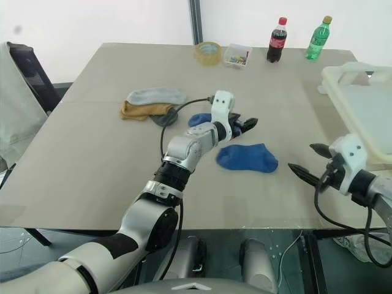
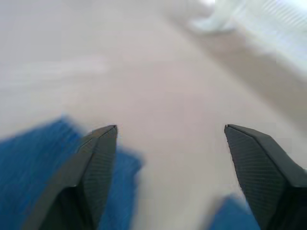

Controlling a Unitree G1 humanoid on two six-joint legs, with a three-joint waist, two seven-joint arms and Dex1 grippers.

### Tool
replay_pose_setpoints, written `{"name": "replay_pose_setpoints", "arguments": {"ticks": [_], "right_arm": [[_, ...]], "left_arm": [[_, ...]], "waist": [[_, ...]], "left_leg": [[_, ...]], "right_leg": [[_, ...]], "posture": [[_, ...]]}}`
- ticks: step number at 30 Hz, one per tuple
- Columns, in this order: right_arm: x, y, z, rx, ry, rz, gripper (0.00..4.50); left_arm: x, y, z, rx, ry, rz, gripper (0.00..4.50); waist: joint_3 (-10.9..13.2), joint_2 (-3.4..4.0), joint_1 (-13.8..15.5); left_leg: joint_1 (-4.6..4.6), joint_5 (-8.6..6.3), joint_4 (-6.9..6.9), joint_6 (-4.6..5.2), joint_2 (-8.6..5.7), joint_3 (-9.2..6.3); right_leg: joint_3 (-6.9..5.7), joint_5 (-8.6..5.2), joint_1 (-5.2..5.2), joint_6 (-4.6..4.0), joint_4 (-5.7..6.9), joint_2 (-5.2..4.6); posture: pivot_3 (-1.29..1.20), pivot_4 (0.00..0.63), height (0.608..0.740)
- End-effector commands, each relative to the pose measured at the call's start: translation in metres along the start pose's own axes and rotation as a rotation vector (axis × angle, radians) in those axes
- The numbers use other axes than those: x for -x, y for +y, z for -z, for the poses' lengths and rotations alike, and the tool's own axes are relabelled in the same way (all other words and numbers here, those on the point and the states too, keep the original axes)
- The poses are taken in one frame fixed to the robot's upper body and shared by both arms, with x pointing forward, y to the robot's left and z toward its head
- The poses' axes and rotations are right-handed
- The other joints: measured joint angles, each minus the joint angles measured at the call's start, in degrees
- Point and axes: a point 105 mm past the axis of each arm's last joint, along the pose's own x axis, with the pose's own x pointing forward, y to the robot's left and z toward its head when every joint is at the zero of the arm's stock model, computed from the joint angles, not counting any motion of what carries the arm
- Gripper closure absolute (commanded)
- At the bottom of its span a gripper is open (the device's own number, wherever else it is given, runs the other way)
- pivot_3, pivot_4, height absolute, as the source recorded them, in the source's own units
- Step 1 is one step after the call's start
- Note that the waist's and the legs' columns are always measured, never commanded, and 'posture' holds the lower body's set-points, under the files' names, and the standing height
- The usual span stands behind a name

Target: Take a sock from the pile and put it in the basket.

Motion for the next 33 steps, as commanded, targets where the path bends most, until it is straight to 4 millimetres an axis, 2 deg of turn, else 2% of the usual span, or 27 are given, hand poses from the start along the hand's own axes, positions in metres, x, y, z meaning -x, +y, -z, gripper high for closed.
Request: {"name": "replay_pose_setpoints", "arguments": {"ticks": [1, 3, 8, 10, 14, 16, 18, 21, 26, 27, 28, 31, 33], "right_arm": [[-0.013, 0.0, -0.009, 0.003, -0.022, 0.037, 0.0], [-0.027, 0.003, -0.013, -0.037, -0.048, 0.026, 0.0], [-0.077, 0.001, -0.016, -0.146, -0.007, 0.052, 0.0], [-0.097, 0.004, -0.022, -0.232, -0.025, 0.07, 0.0], [-0.122, 0.018, -0.023, -0.287, -0.015, 0.042, 0.0], [-0.134, 0.021, -0.024, -0.303, -0.025, 0.048, 0.0], [-0.151, 0.033, -0.03, -0.354, -0.051, 0.02, 0.0], [-0.168, 0.038, -0.037, -0.402, -0.069, 0.022, 0.0], [-0.18, 0.03, -0.037, -0.569, -0.063, 0.071, 0.0], [-0.181, 0.029, -0.038, -0.608, -0.065, 0.071, 0.5], [-0.182, 0.028, -0.038, -0.618, -0.061, 0.075, 0.77], [-0.182, 0.027, -0.036, -0.605, -0.042, 0.082, 2.33], [-0.183, 0.029, -0.035, -0.607, -0.035, 0.074, 3.17]], "left_arm": [[0.009, -0.022, -0.014, 0.011, -0.059, 0.11, 0.8], [0.021, -0.006, -0.019, -0.04, -0.066, 0.081, 0.8], [0.056, 0.075, -0.028, -0.158, -0.029, -0.129, 0.8], [0.073, 0.117, -0.023, -0.181, 0.01, -0.253, 0.8], [0.093, 0.16, -0.011, -0.171, 0.06, -0.353, 0.8], [0.1, 0.173, -0.003, -0.176, 0.094, -0.38, 0.8], [0.102, 0.178, 0.006, -0.163, 0.114, -0.382, 0.8], [0.097, 0.174, 0.018, -0.164, 0.138, -0.344, 0.8], [0.094, 0.167, 0.024, -0.141, 0.131, -0.309, 0.8], [0.095, 0.167, 0.025, -0.136, 0.131, -0.309, 0.73], [0.096, 0.167, 0.027, -0.134, 0.133, -0.309, 0.73], [0.099, 0.168, 0.031, -0.133, 0.14, -0.312, 0.73], [0.1, 0.167, 0.032, -0.126, 0.139, -0.313, 0.73]], "waist": [[-0.02, 0.04, -0.18], [-0.02, 0.05, -0.34], [-0.01, 0.1, -1.57], [-0.01, 0.1, -1.55], [-0.01, 0.1, -0.76], [-0.01, 0.1, -0.4], [-0.01, 0.07, -0.24], [-0.01, 0.08, -0.36], [-0.02, 0.1, -0.28], [-0.02, 0.1, -0.37], [-0.03, 0.11, -0.47], [-0.04, 0.13, -0.59], [-0.04, 0.14, -0.74]], "left_leg": [[0.0, 0.0, 0.0, 0.0, 0.01, 0.0], [0.02, 0.0, 0.0, 0.0, 0.01, 0.01], [0.2, 0.02, 0.01, -0.02, 0.11, 0.06], [0.18, 0.03, 0.0, -0.03, 0.12, 0.03], [-0.01, 0.04, -0.02, -0.05, 0.03, 0.0], [-0.11, 0.07, -0.02, -0.1, -0.02, 0.0], [-0.39, 0.13, 0.01, -0.2, -0.11, 0.03], [-0.49, 0.14, 0.05, -0.22, -0.13, 0.06], [-0.5, 0.16, 0.05, -0.25, -0.1, 0.05], [-0.49, 0.16, 0.05, -0.25, -0.11, 0.05], [-0.47, 0.17, 0.05, -0.26, -0.1, 0.03], [-0.41, 0.16, 0.04, -0.25, -0.08, 0.0], [-0.39, 0.16, 0.02, -0.24, -0.08, -0.03]], "right_leg": [[0.01, 0.0, 0.0, 0.0, 0.0, 0.0], [0.03, 0.0, 0.0, 0.0, 0.02, 0.0], [0.07, -0.04, 0.02, -0.13, 0.15, 0.14], [0.05, 0.02, 0.01, -0.04, 0.18, 0.15], [-0.02, 0.02, -0.06, 0.0, 0.1, 0.09], [-0.06, 0.02, -0.13, 0.01, 0.06, 0.04], [-0.09, 0.02, -0.31, 0.02, 0.0, -0.04], [-0.14, 0.05, -0.38, 0.07, 0.03, -0.04], [-0.33, 0.06, -0.35, 0.07, 0.11, -0.04], [-0.33, 0.06, -0.35, 0.07, 0.13, -0.04], [-0.32, 0.07, -0.35, 0.07, 0.14, -0.04], [-0.27, 0.07, -0.35, 0.07, 0.19, -0.03], [-0.25, 0.07, -0.35, 0.07, 0.21, -0.03]], "posture": [[0.0, 0.15, 0.74], [0.0, 0.15, 0.74], [0.0, 0.15, 0.74], [0.0, 0.15, 0.74], [0.0, 0.15, 0.74], [0.0, 0.15, 0.74], [0.0, 0.15, 0.74], [0.0, 0.15, 0.74], [0.0, 0.15, 0.74], [0.0, 0.15, 0.74], [0.0, 0.15, 0.74], [0.0, 0.15, 0.74], [0.0, 0.15, 0.74]]}}
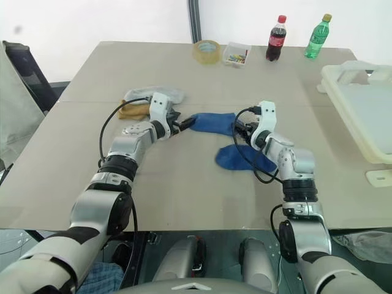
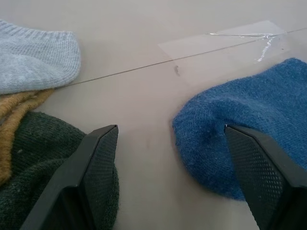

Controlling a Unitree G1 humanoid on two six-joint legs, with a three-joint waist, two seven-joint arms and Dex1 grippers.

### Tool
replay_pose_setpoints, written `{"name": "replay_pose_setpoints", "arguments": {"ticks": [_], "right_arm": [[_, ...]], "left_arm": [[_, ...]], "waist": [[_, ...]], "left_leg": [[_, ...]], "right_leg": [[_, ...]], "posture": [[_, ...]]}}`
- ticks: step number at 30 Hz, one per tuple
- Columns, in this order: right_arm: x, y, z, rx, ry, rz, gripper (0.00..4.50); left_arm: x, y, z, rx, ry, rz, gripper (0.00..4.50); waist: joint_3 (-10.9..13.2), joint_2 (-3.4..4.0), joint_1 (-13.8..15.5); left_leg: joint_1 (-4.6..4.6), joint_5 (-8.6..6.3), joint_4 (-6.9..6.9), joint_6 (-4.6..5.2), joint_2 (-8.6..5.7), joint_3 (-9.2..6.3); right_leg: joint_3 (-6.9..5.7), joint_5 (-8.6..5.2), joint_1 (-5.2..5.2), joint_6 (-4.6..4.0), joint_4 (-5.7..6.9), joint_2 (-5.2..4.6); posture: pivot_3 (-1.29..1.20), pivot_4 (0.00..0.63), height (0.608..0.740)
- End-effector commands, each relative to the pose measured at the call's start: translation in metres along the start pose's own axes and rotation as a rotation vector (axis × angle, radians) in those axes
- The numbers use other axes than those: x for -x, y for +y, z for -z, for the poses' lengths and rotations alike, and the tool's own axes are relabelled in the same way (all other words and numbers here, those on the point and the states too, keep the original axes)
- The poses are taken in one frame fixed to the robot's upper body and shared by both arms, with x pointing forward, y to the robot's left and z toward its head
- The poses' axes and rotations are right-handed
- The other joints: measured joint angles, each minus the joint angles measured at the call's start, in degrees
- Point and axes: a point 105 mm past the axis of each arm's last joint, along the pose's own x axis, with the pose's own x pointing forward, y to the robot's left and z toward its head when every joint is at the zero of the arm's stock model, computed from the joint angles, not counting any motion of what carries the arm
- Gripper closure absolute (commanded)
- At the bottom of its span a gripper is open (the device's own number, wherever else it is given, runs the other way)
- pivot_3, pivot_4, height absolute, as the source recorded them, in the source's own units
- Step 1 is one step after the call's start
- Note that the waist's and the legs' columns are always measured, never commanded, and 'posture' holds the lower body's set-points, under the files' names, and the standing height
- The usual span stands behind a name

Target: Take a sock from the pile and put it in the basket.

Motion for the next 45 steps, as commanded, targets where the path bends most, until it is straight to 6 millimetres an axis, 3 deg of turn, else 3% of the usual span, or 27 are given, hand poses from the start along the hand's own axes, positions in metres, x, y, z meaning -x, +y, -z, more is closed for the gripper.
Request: {"name": "replay_pose_setpoints", "arguments": {"ticks": [1, 3, 12, 15, 21, 22, 27, 32, 40, 45], "right_arm": [[0.001, 0.006, -0.01, 0.008, -0.024, -0.019, 3.53], [-0.001, 0.007, -0.008, 0.01, -0.011, -0.021, 4.44], [-0.008, 0.018, -0.005, 0.003, 0.022, -0.05, 4.48], [-0.007, 0.016, -0.008, 0.01, 0.011, -0.044, 4.5], [-0.006, 0.011, -0.012, 0.036, -0.009, -0.021, 4.5], [-0.005, 0.01, -0.013, 0.042, -0.012, -0.016, 4.5], [-0.002, 0.009, -0.021, 0.069, -0.04, -0.012, 4.5], [0.017, 0.019, -0.041, 0.111, -0.092, -0.043, 4.5], [0.068, 0.027, -0.034, 0.147, -0.069, -0.049, 4.5], [0.101, 0.019, -0.022, 0.183, -0.018, 0.009, 4.5]], "left_arm": [[0.001, -0.004, 0.015, 0.033, 0.041, 0.015, 0.73], [0.0, -0.007, 0.017, 0.038, 0.047, 0.025, 0.73], [-0.004, -0.016, 0.023, 0.031, 0.073, 0.041, 0.73], [-0.005, -0.018, 0.021, 0.036, 0.064, 0.054, 1.48], [-0.004, -0.021, 0.023, 0.033, 0.068, 0.061, 4.23], [-0.004, -0.021, 0.023, 0.031, 0.07, 0.059, 4.43], [-0.003, -0.02, 0.02, 0.024, 0.065, 0.054, 4.43], [0.003, -0.035, -0.003, 0.105, -0.001, 0.121, 4.43], [0.039, -0.085, -0.043, 0.222, -0.133, 0.276, 4.43], [0.064, -0.127, -0.049, 0.256, -0.186, 0.39, 4.43]], "waist": [[0.0, 0.0, -0.2], [0.0, 0.01, -0.4], [-0.01, 0.01, -1.04], [-0.01, 0.01, -1.03], [-0.01, 0.01, -1.09], [-0.01, 0.01, -1.09], [-0.01, 0.01, -1.1], [0.01, 0.03, -1.14], [0.01, 0.03, -1.04], [0.01, 0.03, -1.02]], "left_leg": [[0.0, 0.0, 0.0, 0.01, 0.0, 0.0], [0.01, -0.04, 0.0, 0.07, 0.0, -0.03], [0.22, -0.1, 0.0, 0.18, 0.0, -0.03], [0.3, -0.11, 0.0, 0.18, 0.0, -0.01], [0.3, -0.11, -0.02, 0.18, 0.0, 0.01], [0.3, -0.11, -0.01, 0.18, 0.0, 0.01], [0.31, -0.11, -0.01, 0.18, 0.01, 0.02], [0.26, -0.11, -0.04, 0.18, 0.02, 0.03], [0.02, -0.11, -0.07, 0.17, 0.3, -0.04], [-0.05, -0.12, -0.06, 0.18, 0.3, -0.06]], "right_leg": [[0.01, 0.0, 0.0, 0.0, 0.0, 0.0], [0.04, 0.0, 0.0, 0.0, 0.02, 0.0], [0.16, 0.0, 0.05, 0.0, 0.2, 0.0], [0.2, 0.0, 0.08, 0.0, 0.26, 0.0], [0.23, 0.0, 0.06, 0.0, 0.27, 0.0], [0.23, 0.0, 0.06, 0.0, 0.27, 0.0], [0.24, 0.0, 0.07, 0.0, 0.28, 0.0], [0.27, 0.0, 0.03, 0.0, 0.26, -0.01], [0.17, 0.0, -0.05, 0.0, 0.03, 0.0], [0.16, 0.0, -0.09, 0.0, -0.02, -0.02]], "posture": [[0.0, 0.15, 0.74], [0.0, 0.15, 0.74], [0.0, 0.15, 0.74], [0.0, 0.15, 0.74], [0.0, 0.15, 0.74], [0.0, 0.15, 0.74], [0.0, 0.15, 0.74], [0.0, 0.15, 0.74], [0.0, 0.15, 0.74], [0.0, 0.15, 0.74]]}}
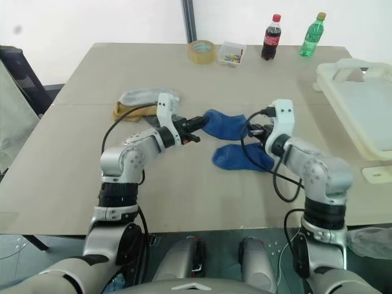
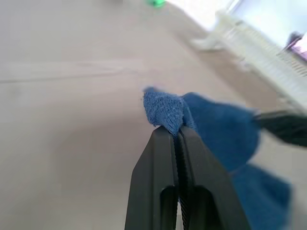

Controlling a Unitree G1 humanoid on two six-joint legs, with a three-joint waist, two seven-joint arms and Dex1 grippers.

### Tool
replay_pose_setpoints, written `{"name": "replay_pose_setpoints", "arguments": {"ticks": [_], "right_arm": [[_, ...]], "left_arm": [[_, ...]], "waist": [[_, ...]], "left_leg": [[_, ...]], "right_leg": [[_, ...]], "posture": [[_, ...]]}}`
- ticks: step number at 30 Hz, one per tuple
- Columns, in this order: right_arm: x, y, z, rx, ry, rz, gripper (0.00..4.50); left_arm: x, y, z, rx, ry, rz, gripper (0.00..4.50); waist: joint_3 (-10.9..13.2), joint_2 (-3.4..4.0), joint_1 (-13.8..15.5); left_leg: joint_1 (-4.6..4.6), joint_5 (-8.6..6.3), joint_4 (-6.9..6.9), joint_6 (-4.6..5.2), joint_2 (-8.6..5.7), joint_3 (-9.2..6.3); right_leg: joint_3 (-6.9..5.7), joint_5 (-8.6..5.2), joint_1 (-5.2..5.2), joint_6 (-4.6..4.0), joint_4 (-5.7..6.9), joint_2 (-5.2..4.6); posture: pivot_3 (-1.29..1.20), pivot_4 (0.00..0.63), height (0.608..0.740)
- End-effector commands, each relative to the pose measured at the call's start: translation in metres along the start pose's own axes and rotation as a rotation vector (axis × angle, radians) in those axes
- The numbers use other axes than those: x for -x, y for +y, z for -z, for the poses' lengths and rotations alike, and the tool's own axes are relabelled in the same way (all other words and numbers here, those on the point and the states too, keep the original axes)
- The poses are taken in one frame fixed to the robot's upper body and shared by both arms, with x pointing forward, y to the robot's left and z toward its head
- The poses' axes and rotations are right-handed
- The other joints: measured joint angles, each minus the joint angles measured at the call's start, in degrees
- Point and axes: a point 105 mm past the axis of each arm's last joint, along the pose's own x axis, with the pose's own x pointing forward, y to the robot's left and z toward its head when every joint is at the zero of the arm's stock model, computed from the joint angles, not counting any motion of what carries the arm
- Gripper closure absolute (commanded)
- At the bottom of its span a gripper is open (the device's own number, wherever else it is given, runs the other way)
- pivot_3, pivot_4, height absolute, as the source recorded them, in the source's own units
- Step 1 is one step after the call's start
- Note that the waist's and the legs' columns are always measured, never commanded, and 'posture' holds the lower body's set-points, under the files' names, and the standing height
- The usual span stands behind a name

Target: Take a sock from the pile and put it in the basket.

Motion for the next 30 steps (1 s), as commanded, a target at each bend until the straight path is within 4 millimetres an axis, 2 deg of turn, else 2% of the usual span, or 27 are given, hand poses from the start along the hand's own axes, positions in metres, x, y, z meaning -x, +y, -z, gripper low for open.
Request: {"name": "replay_pose_setpoints", "arguments": {"ticks": [1, 7, 14, 20, 30], "right_arm": [[0.025, -0.001, -0.008, 0.037, -0.022, 0.029, 4.5], [0.049, -0.016, -0.002, 0.041, 0.024, 0.109, 4.5], [0.057, -0.019, 0.008, 0.029, 0.07, 0.133, 4.5], [0.058, -0.016, 0.014, 0.026, 0.09, 0.131, 4.5], [0.059, -0.02, 0.007, 0.037, 0.063, 0.152, 4.5]], "left_arm": [[0.008, -0.028, -0.001, -0.02, -0.017, 0.065, 4.43], [0.014, -0.04, 0.036, -0.021, 0.092, 0.076, 4.43], [0.014, -0.046, 0.053, -0.051, 0.148, 0.082, 4.43], [0.014, -0.038, 0.061, -0.101, 0.16, 0.046, 4.43], [0.012, -0.037, 0.053, -0.113, 0.093, 0.041, 4.43]], "waist": [[0.0, 0.0, -0.01], [0.0, 0.01, -0.05], [0.0, 0.01, 0.0], [0.0, 0.01, 0.02], [0.0, 0.01, 0.08]], "left_leg": [[0.02, 0.0, 0.0, 0.0, 0.0, 0.0], [0.27, 0.0, 0.0, 0.01, -0.04, 0.04], [0.27, 0.0, -0.01, 0.01, -0.12, 0.08], [0.26, 0.0, -0.02, 0.01, -0.14, 0.08], [0.24, -0.01, -0.02, 0.02, -0.15, 0.07]], "right_leg": [[0.0, 0.0, 0.0, 0.0, 0.01, 0.02], [0.06, -0.02, 0.15, -0.02, 0.02, 0.13], [0.12, -0.03, 0.16, -0.03, -0.02, 0.13], [0.13, -0.04, 0.15, -0.04, -0.04, 0.13], [0.13, -0.15, 0.14, -0.24, -0.06, 0.1]], "posture": [[0.0, 0.15, 0.74], [0.0, 0.15, 0.74], [0.0, 0.15, 0.74], [0.0, 0.15, 0.74], [0.0, 0.15, 0.74]]}}
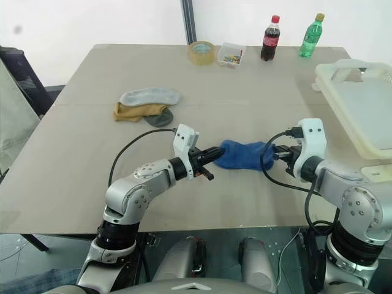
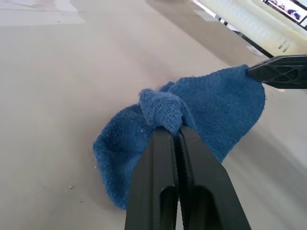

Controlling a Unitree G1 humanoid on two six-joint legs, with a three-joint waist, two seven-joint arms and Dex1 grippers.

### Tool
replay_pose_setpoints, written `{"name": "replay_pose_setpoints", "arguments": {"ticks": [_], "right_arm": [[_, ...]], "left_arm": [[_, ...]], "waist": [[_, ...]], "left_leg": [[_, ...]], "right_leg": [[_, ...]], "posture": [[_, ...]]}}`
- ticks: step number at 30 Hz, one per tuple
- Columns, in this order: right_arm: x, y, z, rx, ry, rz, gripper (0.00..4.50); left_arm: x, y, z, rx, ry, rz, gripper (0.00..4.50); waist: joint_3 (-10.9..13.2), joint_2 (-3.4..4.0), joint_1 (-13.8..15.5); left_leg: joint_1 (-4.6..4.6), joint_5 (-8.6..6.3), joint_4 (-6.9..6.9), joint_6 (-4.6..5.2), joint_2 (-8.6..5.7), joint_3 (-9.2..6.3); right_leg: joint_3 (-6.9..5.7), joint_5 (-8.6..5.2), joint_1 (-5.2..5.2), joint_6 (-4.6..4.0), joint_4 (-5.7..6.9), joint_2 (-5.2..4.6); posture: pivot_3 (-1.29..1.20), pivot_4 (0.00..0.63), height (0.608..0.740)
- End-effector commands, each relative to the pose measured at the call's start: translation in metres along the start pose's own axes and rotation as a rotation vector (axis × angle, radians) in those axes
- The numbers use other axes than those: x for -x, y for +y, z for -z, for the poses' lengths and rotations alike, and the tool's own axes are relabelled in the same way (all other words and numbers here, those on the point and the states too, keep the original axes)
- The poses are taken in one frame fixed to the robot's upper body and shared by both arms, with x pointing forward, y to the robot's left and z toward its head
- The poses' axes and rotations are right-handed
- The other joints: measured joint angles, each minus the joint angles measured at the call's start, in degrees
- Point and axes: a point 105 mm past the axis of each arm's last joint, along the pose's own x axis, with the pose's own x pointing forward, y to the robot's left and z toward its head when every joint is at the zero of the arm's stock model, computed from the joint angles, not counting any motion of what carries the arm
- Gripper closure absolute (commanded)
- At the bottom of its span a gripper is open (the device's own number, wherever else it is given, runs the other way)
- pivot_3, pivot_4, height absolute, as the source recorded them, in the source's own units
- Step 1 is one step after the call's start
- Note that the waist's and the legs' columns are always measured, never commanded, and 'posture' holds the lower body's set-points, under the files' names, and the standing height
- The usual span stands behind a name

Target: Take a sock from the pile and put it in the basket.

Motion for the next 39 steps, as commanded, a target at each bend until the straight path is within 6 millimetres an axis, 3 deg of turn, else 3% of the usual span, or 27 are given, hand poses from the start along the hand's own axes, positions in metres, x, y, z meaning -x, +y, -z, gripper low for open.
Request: {"name": "replay_pose_setpoints", "arguments": {"ticks": [1, 11, 18, 19, 21, 24, 25, 26, 27, 28, 31, 35, 39], "right_arm": [[0.005, 0.0, -0.011, 0.029, -0.055, 0.011, 4.5], [-0.003, 0.003, -0.011, 0.039, -0.06, 0.005, 4.5], [-0.004, -0.001, 0.007, 0.051, -0.011, 0.01, 4.5], [-0.004, -0.001, 0.01, 0.052, -0.005, 0.01, 4.09], [-0.003, -0.003, 0.014, 0.055, 0.007, 0.01, 3.74], [0.001, -0.01, 0.016, 0.101, 0.007, 0.046, 2.29], [0.003, -0.014, 0.012, 0.138, -0.016, 0.071, 2.06], [0.003, -0.015, 0.007, 0.176, -0.053, 0.085, 1.51], [0.004, -0.014, 0.0, 0.219, -0.092, 0.085, 1.35], [0.005, -0.009, -0.007, 0.293, -0.136, 0.067, 0.8], [0.002, 0.013, -0.012, 0.474, -0.225, -0.02, 0.8], [-0.011, 0.029, -0.002, 0.643, -0.285, -0.063, 0.8], [-0.032, 0.02, 0.013, 0.638, -0.313, 0.038, 0.8]], "left_arm": [[0.001, -0.002, -0.009, -0.017, -0.046, 0.004, 4.43], [0.001, 0.004, -0.003, 0.001, -0.037, -0.019, 4.43], [-0.002, 0.008, 0.007, 0.022, -0.015, -0.038, 4.43], [-0.003, 0.009, 0.008, 0.021, -0.013, -0.039, 4.5], [-0.003, 0.011, 0.01, 0.021, -0.008, -0.045, 4.5], [-0.004, 0.013, 0.012, 0.024, -0.003, -0.049, 4.5], [-0.005, 0.013, 0.013, 0.024, -0.002, -0.048, 4.5], [-0.005, 0.013, 0.014, 0.023, 0.0, -0.048, 4.5], [-0.006, 0.013, 0.014, 0.023, 0.001, -0.047, 4.5], [-0.006, 0.012, 0.015, 0.027, 0.002, -0.046, 4.5], [-0.008, 0.01, 0.018, 0.031, 0.009, -0.041, 4.5], [-0.008, 0.008, 0.02, 0.041, 0.016, -0.038, 4.5], [-0.007, 0.009, 0.022, 0.044, 0.019, -0.047, 4.5]], "waist": [[0.0, 0.0, -0.01], [0.0, 0.0, -0.05], [0.0, 0.0, 0.16], [0.0, 0.0, 0.11], [0.0, 0.0, 0.09], [0.0, 0.0, 0.1], [0.0, 0.0, 0.15], [0.0, 0.0, 0.14], [0.0, 0.0, 0.12], [0.0, 0.0, 0.12], [0.01, -0.01, 0.05], [0.01, -0.02, 0.02], [0.02, -0.03, 0.15]], "left_leg": [[0.0, 0.0, 0.0, 0.0, 0.0, 0.0], [0.0, 0.0, 0.0, 0.0, -0.01, 0.0], [-0.02, 0.0, 0.0, 0.0, -0.01, -0.02], [-0.03, 0.0, 0.0, 0.0, -0.02, 0.0], [-0.02, 0.0, 0.0, 0.0, -0.02, 0.01], [-0.01, 0.0, 0.0, 0.0, -0.01, -0.01], [-0.02, 0.0, 0.0, 0.0, -0.01, -0.01], [-0.03, 0.0, 0.0, 0.0, -0.03, -0.01], [-0.03, 0.0, 0.0, 0.01, -0.03, 0.0], [-0.03, 0.0, 0.0, 0.01, -0.05, 0.01], [-0.02, 0.0, 0.0, 0.01, -0.04, -0.01], [-0.01, 0.0, -0.02, 0.0, -0.03, -0.01], [-0.01, 0.0, 0.02, 0.0, -0.05, 0.04]], "right_leg": [[0.0, 0.0, 0.0, 0.0, 0.0, 0.0], [0.0, 0.0, 0.0, 0.0, 0.0, 0.0], [-0.02, 0.0, 0.0, 0.01, -0.03, 0.0], [-0.01, 0.0, 0.0, 0.01, -0.04, 0.0], [0.0, 0.0, -0.01, 0.01, -0.03, 0.0], [-0.01, 0.0, 0.0, 0.0, -0.03, 0.0], [-0.02, -0.01, -0.01, 0.0, -0.03, 0.0], [-0.01, -0.01, -0.01, 0.0, -0.03, -0.01], [-0.01, -0.01, -0.01, 0.0, -0.04, -0.01], [0.0, -0.01, -0.01, 0.01, -0.05, -0.01], [-0.01, -0.02, -0.01, 0.03, -0.06, 0.0], [-0.02, -0.04, -0.02, 0.05, -0.06, 0.03], [0.02, -0.03, -0.01, 0.04, -0.06, -0.01]], "posture": [[0.0, 0.15, 0.74], [0.0, 0.15, 0.74], [0.0, 0.15, 0.74], [0.0, 0.15, 0.74], [0.0, 0.15, 0.74], [0.0, 0.15, 0.74], [0.0, 0.15, 0.74], [0.0, 0.15, 0.74], [0.0, 0.15, 0.74], [0.0, 0.15, 0.74], [0.0, 0.15, 0.74], [0.0, 0.15, 0.74], [0.0, 0.15, 0.74]]}}
